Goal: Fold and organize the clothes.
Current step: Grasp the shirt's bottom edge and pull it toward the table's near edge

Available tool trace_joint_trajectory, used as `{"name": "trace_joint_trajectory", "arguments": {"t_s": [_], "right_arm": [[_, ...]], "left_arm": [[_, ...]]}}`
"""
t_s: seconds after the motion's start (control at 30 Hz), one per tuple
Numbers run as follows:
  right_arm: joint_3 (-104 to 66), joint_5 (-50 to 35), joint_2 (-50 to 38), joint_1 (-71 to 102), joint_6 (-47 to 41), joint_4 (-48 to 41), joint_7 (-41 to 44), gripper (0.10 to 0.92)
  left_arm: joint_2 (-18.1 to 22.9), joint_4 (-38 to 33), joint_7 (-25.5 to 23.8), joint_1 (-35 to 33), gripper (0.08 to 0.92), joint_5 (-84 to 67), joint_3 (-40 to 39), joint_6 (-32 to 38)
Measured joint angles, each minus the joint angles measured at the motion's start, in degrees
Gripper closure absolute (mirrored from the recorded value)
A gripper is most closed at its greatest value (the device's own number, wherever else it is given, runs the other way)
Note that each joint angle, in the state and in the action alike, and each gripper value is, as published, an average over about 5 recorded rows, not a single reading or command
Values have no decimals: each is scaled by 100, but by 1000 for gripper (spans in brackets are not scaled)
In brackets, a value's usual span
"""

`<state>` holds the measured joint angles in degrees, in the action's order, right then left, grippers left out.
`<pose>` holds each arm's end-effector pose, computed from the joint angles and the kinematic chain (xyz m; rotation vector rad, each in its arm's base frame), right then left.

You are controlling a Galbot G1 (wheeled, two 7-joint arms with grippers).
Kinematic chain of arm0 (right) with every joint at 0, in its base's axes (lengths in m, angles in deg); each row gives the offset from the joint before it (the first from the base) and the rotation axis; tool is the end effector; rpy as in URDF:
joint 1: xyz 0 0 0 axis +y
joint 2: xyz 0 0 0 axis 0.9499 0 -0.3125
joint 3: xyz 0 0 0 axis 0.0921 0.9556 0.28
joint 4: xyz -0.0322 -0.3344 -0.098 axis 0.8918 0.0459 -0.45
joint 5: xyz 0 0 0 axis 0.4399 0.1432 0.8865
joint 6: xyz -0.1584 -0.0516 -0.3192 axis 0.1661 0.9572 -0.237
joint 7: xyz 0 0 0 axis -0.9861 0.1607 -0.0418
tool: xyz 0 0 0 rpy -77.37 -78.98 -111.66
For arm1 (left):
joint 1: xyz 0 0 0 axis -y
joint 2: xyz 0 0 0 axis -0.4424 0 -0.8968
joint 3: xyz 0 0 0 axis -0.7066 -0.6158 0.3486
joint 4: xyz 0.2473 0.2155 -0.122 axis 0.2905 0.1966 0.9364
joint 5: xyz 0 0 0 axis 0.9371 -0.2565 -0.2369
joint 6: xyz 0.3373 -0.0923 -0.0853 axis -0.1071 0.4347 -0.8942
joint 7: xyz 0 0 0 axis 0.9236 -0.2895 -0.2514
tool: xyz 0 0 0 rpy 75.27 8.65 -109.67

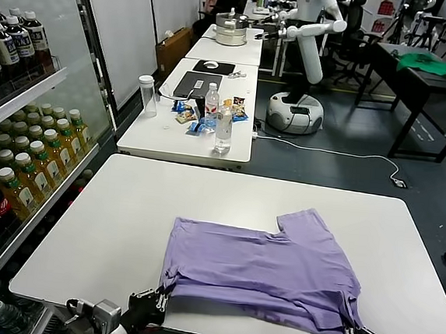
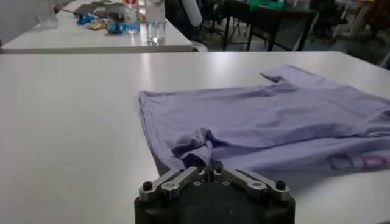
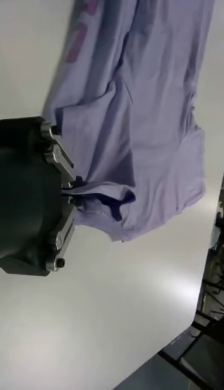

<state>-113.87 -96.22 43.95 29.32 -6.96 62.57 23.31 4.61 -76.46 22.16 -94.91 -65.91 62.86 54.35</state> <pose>0.1281 -0.1280 -0.2575 0.0800 -2.4154 0.2184 0.1611 0.0137 -0.2494 -0.5172 -2.4979 -0.0996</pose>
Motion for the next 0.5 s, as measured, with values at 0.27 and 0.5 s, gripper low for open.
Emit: {"name": "trace_joint_trajectory", "arguments": {"t_s": [0.27, 0.5], "right_arm": [[-70, 75, -42, -102, 187, 95, 70, 685], [-156, -184, -110, -351, 499, 273, 18, 487]], "left_arm": [[-14, -48, -74, -217, 791, 213, 5, 1], [-10, -230, -39, -144, 592, 175, 92, 19]]}}
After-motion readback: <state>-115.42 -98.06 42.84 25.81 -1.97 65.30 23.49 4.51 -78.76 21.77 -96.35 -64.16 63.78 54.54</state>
